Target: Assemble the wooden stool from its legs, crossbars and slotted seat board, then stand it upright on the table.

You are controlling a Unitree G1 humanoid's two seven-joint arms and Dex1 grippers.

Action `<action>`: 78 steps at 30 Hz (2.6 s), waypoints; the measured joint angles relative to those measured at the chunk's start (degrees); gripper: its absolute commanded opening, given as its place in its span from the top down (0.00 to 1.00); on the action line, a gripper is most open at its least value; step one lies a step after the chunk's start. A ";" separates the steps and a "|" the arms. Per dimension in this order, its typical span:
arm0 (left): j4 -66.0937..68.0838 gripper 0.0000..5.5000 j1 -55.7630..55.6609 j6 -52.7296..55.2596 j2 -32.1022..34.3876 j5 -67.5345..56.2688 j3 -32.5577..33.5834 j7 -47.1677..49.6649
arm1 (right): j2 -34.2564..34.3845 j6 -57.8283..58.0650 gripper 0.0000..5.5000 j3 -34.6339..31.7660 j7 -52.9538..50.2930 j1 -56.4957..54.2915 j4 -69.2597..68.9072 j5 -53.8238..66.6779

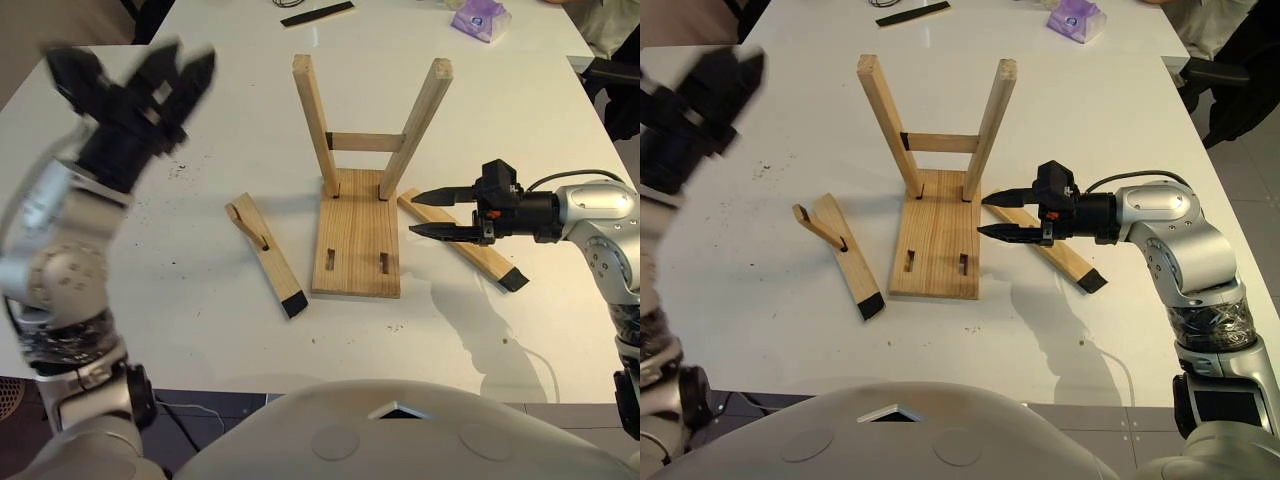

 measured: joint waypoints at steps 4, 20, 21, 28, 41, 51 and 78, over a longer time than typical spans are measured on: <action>-12.86 0.45 6.71 5.57 1.60 -1.05 -8.57 3.19 | 0.07 0.00 0.57 -0.82 -0.46 0.15 -0.11 0.13; -11.61 0.45 47.65 -0.72 -7.88 28.07 -29.73 8.33 | -0.05 0.51 0.57 -1.95 -2.14 0.23 -0.67 0.64; -11.53 0.45 48.58 -0.72 -7.35 28.65 -29.72 7.57 | -0.08 0.51 0.57 -1.95 -2.32 0.49 -0.97 0.64; -11.12 0.45 52.30 -2.75 -0.75 32.26 -26.96 -1.23 | -0.17 0.61 0.57 -2.10 -4.02 2.87 -3.29 0.73; -4.52 0.45 45.51 -1.42 11.06 31.54 -9.49 -15.52 | -0.32 0.63 0.57 -2.78 -6.12 5.39 -5.34 0.74; -25.04 0.45 45.11 22.46 -15.95 25.97 -13.51 20.47 | -0.64 0.63 0.57 -3.97 -7.11 8.58 -6.71 0.80; -13.55 0.16 47.01 11.16 -29.36 44.33 -20.44 26.55 | -0.80 0.64 0.57 -2.44 -4.39 5.68 -4.70 0.74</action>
